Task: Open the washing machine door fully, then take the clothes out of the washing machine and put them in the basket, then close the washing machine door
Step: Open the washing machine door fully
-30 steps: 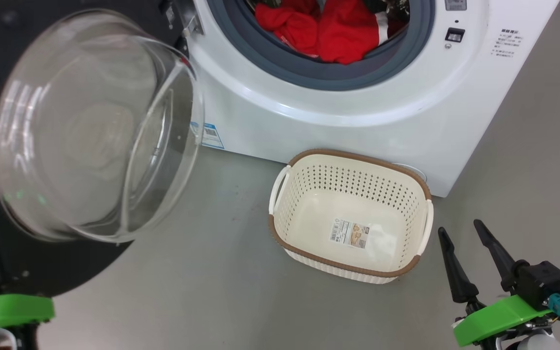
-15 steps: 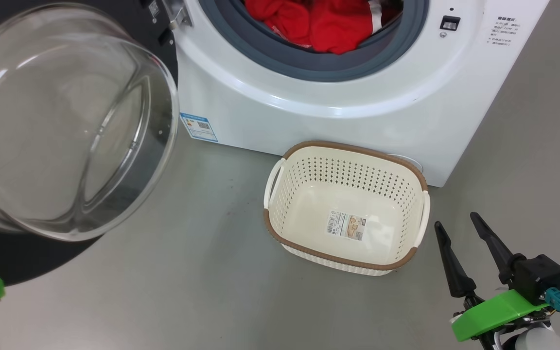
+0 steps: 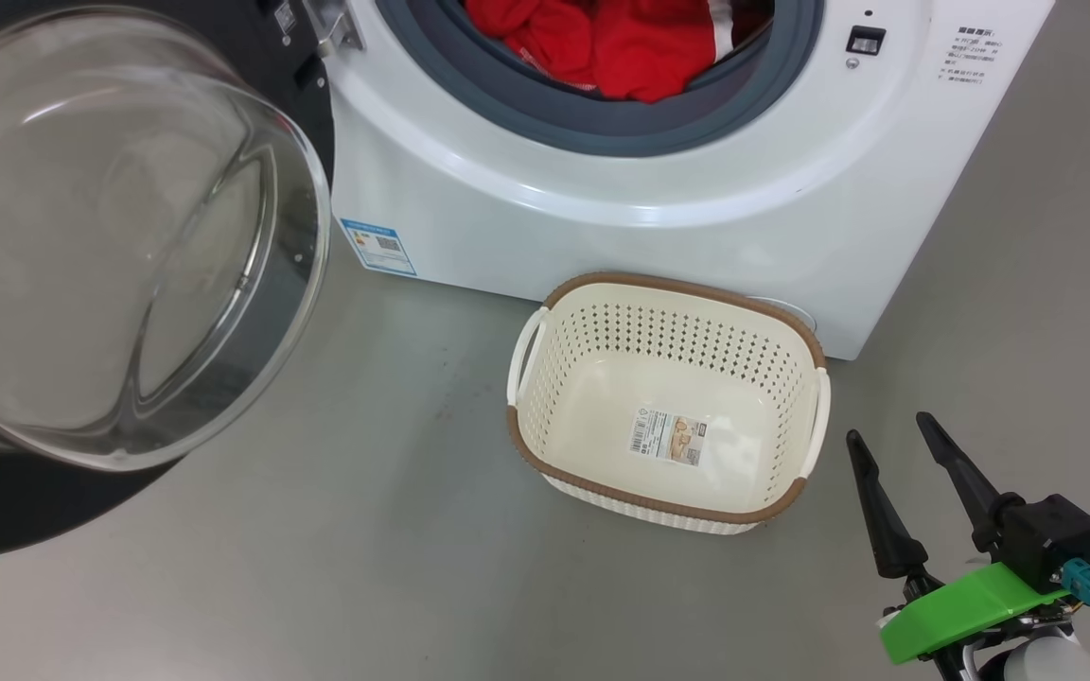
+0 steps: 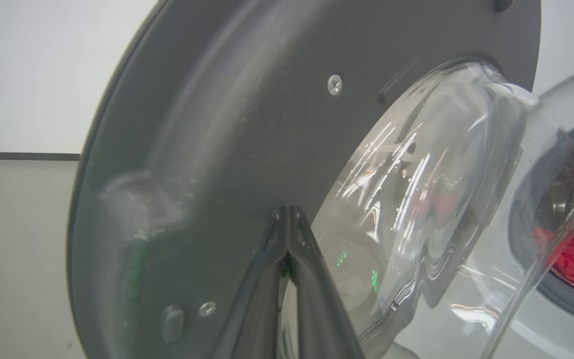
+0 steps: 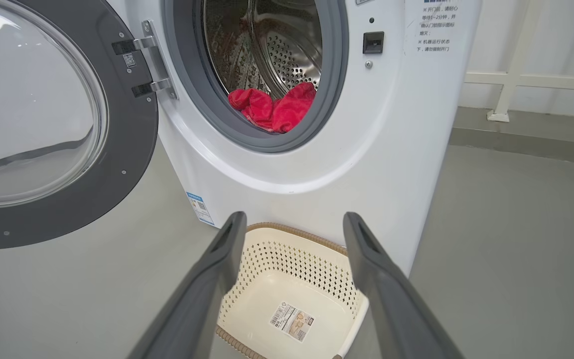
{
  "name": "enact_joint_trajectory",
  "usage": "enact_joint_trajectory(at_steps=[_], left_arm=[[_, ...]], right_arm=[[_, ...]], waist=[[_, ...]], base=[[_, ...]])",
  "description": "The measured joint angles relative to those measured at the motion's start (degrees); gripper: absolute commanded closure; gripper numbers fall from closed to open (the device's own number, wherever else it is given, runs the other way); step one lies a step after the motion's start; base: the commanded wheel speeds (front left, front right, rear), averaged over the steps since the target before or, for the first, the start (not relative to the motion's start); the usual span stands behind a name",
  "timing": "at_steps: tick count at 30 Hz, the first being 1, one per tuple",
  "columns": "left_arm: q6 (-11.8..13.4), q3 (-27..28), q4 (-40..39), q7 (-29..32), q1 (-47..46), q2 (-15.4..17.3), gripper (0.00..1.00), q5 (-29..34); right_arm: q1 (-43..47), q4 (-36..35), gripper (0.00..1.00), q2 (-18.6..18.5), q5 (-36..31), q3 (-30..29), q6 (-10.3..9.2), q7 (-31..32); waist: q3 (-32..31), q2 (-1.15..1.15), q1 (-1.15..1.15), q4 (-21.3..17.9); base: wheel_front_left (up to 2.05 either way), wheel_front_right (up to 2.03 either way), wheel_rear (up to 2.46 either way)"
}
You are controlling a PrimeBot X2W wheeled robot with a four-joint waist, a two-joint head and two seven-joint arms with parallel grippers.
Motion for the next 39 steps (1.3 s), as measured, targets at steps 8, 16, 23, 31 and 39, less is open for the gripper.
enact_joint_trajectory(at_steps=[8,16,23,31,39], left_arm=[[0.0,-1.7,-1.9,0.0,1.6,-0.5,1.0,-0.2],[0.1,-5.2,-8.1,0.0,9.3,-3.7,1.0,-0.8],[0.1,-9.0,-12.9,0.0,16.3,-5.2,0.83,-0.8],[0.1,-12.3,-16.3,0.0,20.6,-6.1,0.18,-2.0],[0.1,-16.2,-18.4,0.0,21.3,-6.2,0.0,-2.9]], right_arm=[[0.0,0.1,0.0,0.3,0.0,0.1,0.01,0.0],[0.2,0.0,0.0,0.8,0.0,0.0,0.0,0.0],[0.7,0.0,0.0,1.6,0.0,-0.2,0.01,0.0],[1.4,-0.4,0.0,2.1,0.0,-1.5,0.01,0.0],[1.4,-0.7,0.0,2.3,0.0,-2.6,0.0,0.0]], waist=[[-1.7,0.0,0.0,0.2],[-4.0,0.0,0.0,0.1],[-5.4,0.0,0.0,-1.4],[-6.0,0.0,0.0,-4.1],[-5.8,0.0,0.0,-7.0]], base=[[0.0,0.0,0.0],[0.0,0.0,0.0],[0.0,0.0,0.0],[0.0,0.0,0.0],[0.0,0.0,0.0]])
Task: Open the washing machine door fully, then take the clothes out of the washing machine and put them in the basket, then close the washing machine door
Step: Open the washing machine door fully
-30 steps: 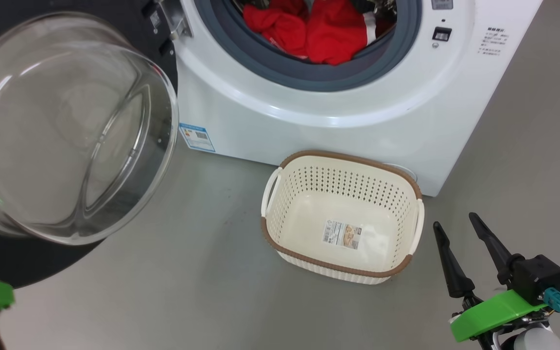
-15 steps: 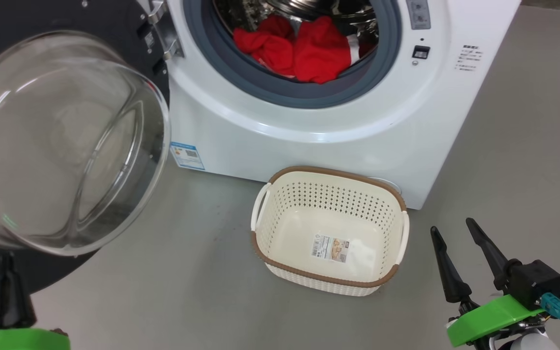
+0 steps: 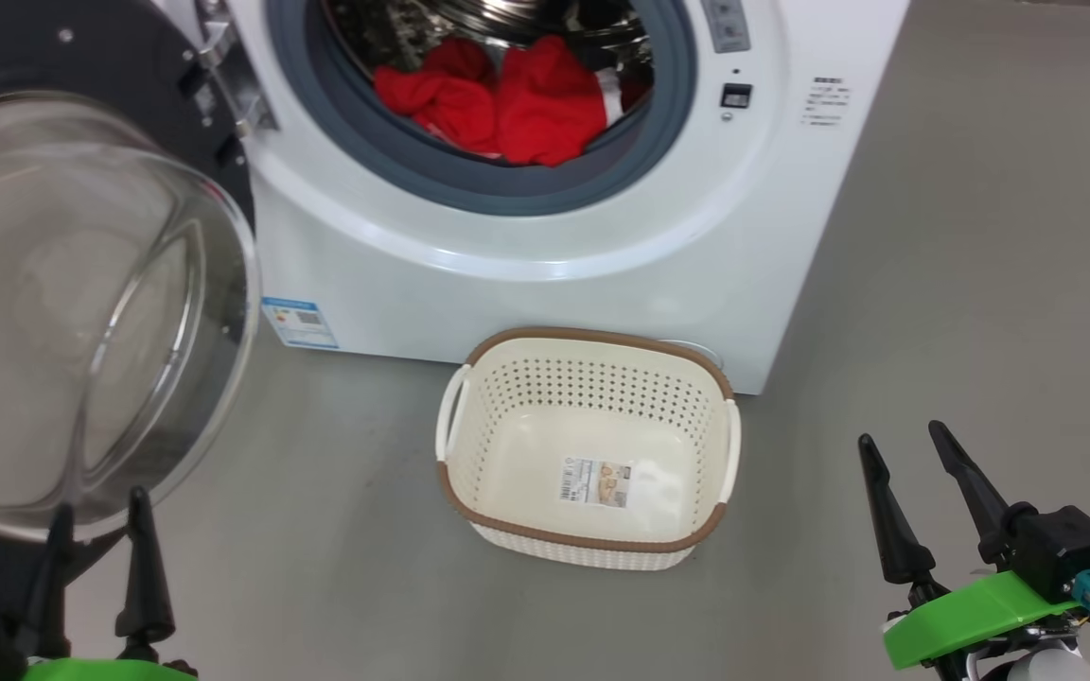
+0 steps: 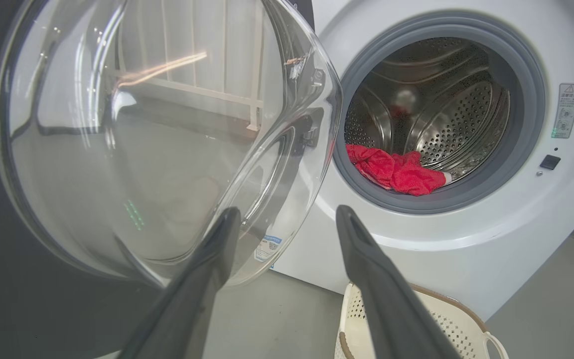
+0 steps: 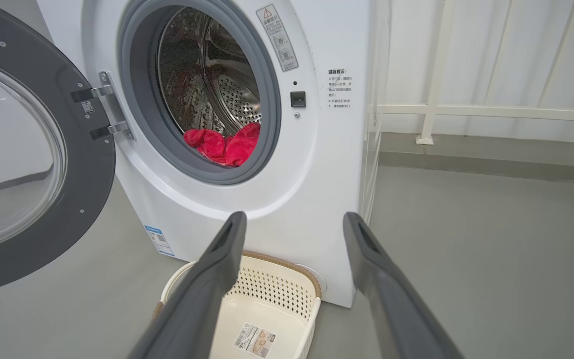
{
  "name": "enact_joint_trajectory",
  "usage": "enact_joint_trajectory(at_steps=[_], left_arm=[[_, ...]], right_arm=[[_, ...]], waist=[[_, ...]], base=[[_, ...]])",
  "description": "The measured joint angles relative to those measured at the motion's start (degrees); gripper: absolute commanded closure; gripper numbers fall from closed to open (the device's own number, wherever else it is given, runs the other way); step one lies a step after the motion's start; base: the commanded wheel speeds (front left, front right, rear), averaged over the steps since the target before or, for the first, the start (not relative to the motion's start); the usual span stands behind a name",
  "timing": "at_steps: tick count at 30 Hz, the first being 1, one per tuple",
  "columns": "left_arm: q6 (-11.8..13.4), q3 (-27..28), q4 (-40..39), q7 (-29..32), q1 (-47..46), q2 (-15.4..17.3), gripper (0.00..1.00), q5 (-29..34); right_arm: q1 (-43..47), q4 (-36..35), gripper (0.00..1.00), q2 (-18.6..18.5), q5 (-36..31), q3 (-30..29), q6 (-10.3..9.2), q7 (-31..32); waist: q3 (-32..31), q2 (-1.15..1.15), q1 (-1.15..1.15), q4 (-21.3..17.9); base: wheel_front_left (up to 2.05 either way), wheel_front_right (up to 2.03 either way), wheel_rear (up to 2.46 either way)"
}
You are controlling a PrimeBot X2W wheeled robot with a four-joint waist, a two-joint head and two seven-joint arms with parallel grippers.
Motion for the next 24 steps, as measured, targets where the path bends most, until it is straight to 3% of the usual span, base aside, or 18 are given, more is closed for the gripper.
enact_joint_trajectory(at_steps=[24], left_arm=[[0.0,-14.3,-5.4,0.0,3.7,4.1,0.0,-4.1]], right_arm=[[1.3,-1.2,0.0,1.7,0.0,-3.4,0.01,0.0]], waist=[[0.0,0.0,0.0,-10.1]], base=[[0.0,0.0,0.0]])
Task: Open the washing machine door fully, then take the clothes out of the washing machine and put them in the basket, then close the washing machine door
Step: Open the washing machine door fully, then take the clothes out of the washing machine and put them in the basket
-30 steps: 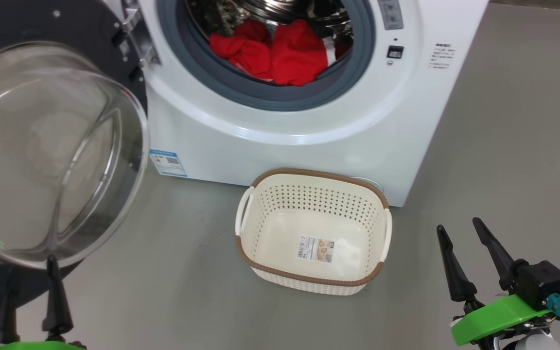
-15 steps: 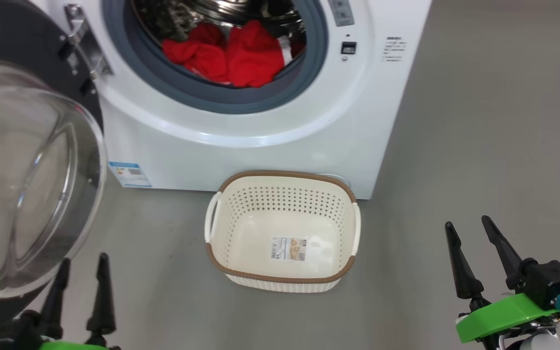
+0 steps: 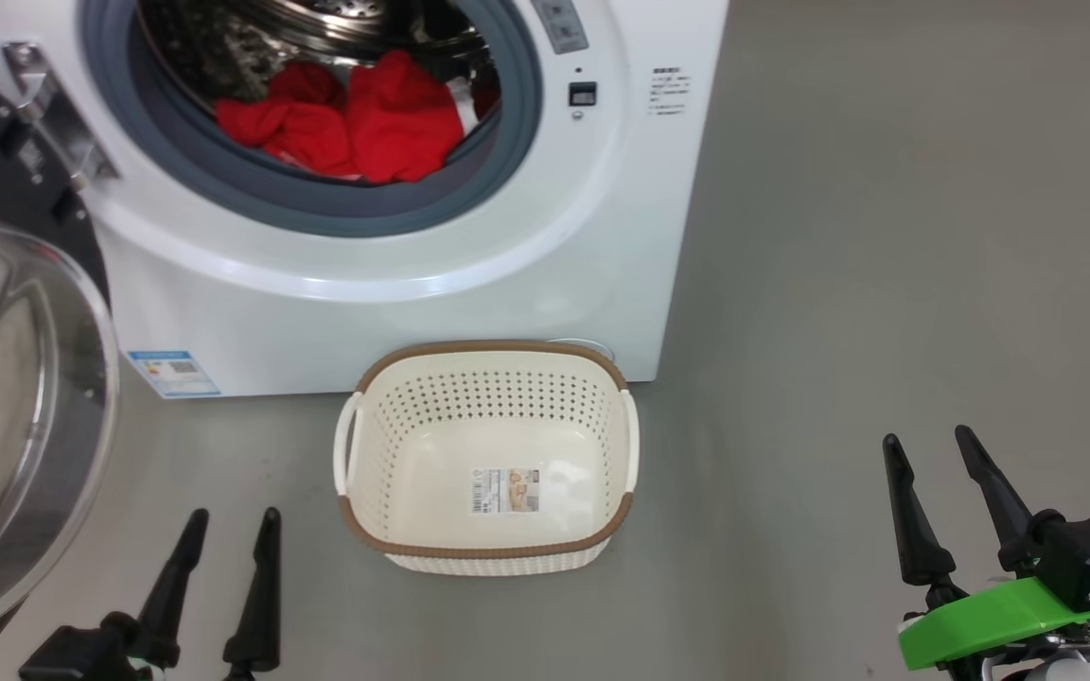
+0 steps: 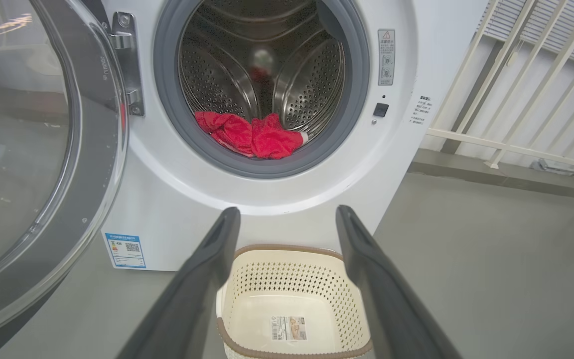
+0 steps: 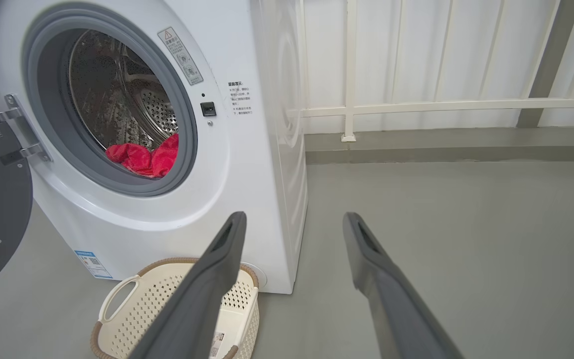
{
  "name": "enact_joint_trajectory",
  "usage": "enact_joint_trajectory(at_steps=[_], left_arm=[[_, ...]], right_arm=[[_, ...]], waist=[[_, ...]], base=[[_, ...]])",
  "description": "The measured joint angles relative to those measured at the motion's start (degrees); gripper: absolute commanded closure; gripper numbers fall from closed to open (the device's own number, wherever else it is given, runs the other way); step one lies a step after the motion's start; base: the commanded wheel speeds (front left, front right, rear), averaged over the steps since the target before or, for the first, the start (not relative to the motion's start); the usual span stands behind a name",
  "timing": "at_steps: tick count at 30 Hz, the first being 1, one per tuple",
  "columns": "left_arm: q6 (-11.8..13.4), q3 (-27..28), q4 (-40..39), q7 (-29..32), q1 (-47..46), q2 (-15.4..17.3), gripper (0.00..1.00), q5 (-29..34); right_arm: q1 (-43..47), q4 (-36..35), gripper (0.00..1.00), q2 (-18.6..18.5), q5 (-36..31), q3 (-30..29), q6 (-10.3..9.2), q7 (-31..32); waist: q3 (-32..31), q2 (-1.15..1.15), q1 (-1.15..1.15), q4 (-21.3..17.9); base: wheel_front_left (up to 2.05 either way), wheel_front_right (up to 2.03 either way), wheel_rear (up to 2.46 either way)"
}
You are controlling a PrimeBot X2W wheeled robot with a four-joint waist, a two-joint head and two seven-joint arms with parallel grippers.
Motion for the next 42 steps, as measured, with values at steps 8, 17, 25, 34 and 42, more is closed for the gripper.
enact_joint_trajectory(at_steps=[8,17,25,34,42], left_arm=[[0.0,-2.0,-1.0,0.0,0.0,0.3,0.0,-0.2],[0.0,-2.2,-1.3,0.0,-0.1,0.5,0.0,-0.2],[0.0,-2.2,-1.5,0.0,-0.2,1.0,0.0,-0.7],[0.0,-2.1,-1.7,0.0,-0.3,1.7,0.0,-2.2],[0.0,-2.0,-2.2,0.0,-0.7,1.9,0.0,-2.2]], right_arm=[[1.4,-0.5,0.0,0.1,0.0,-1.3,0.0,0.0],[1.4,-0.6,0.0,0.3,0.0,-2.1,0.0,0.0],[1.4,-0.6,0.0,0.4,0.0,-2.5,0.0,0.0],[1.3,-0.6,0.0,0.6,0.0,-2.6,0.0,0.0],[1.1,-0.7,0.0,0.7,-0.1,-2.4,0.0,0.0]], waist=[[0.1,0.0,0.0,-2.5],[0.6,0.0,0.0,-3.3],[0.8,0.0,0.0,-2.9],[1.1,0.0,0.0,-2.6],[2.0,0.0,0.0,-2.6]], base=[[0.0,0.0,0.0],[0.0,0.0,0.0],[0.0,0.0,0.0],[0.0,-0.01,0.01],[0.64,-0.71,0.07]])
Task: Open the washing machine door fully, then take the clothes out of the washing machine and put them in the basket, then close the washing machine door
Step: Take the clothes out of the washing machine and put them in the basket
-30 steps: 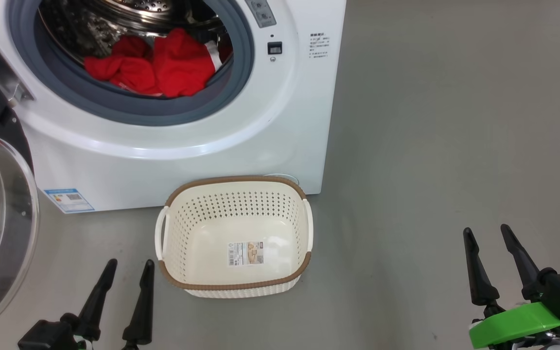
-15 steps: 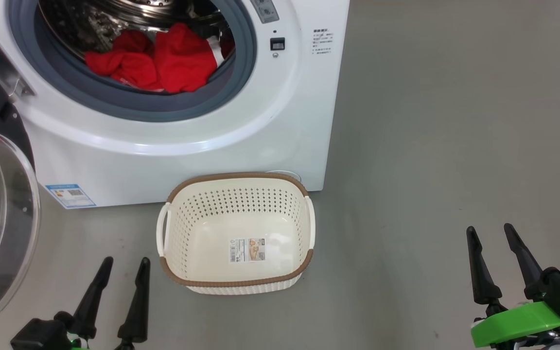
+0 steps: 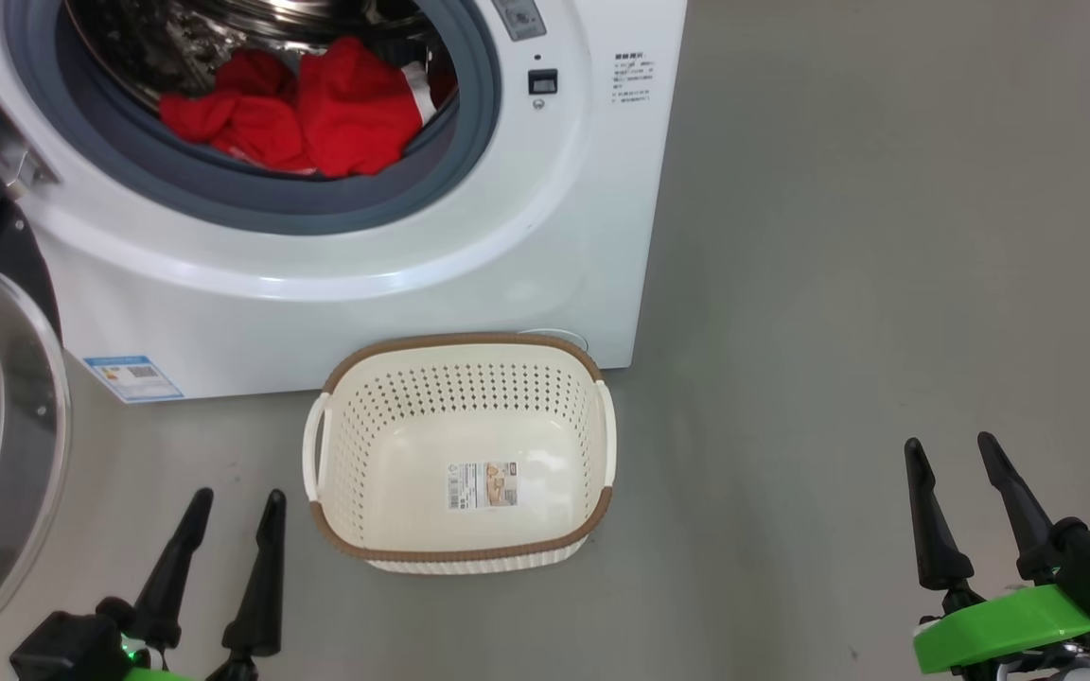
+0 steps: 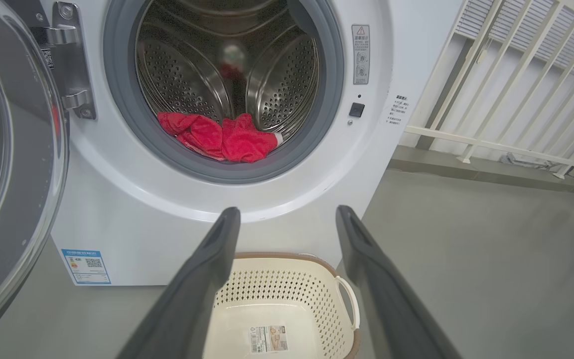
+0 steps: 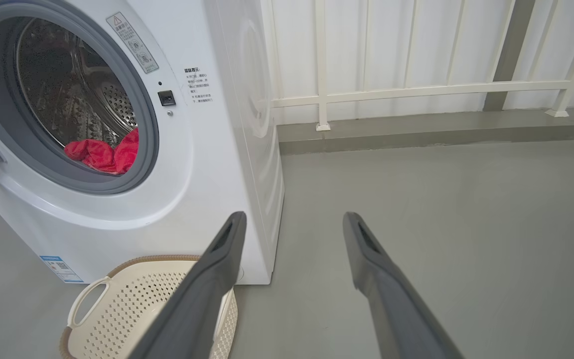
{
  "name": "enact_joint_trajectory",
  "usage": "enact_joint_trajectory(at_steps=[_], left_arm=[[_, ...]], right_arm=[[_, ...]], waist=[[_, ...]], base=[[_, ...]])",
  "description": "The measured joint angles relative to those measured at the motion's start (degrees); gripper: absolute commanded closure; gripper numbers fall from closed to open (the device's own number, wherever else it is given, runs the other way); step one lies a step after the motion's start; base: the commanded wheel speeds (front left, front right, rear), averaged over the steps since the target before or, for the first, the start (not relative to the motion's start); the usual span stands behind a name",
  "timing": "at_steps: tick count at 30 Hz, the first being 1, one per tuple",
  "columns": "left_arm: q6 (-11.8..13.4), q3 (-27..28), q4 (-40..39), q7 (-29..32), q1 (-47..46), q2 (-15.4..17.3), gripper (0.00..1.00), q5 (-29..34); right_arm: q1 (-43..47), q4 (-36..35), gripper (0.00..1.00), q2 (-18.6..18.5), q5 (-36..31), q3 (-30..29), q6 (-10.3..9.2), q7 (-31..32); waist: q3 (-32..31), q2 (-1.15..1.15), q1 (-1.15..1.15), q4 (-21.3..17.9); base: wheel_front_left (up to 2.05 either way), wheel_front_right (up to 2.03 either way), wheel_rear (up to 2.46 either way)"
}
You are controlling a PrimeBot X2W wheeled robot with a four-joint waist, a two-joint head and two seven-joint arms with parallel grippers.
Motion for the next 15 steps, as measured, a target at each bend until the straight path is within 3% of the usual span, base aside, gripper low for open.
enact_joint_trajectory(at_steps=[15], left_arm=[[0.0,0.0,-0.1,0.0,-1.9,0.0,0.0,-0.4]], right_arm=[[-0.5,-0.1,0.0,0.1,0.0,0.3,-0.01,0.0]], waist=[[1.4,0.0,0.0,0.2]], base=[[1.24,-1.31,0.07]])
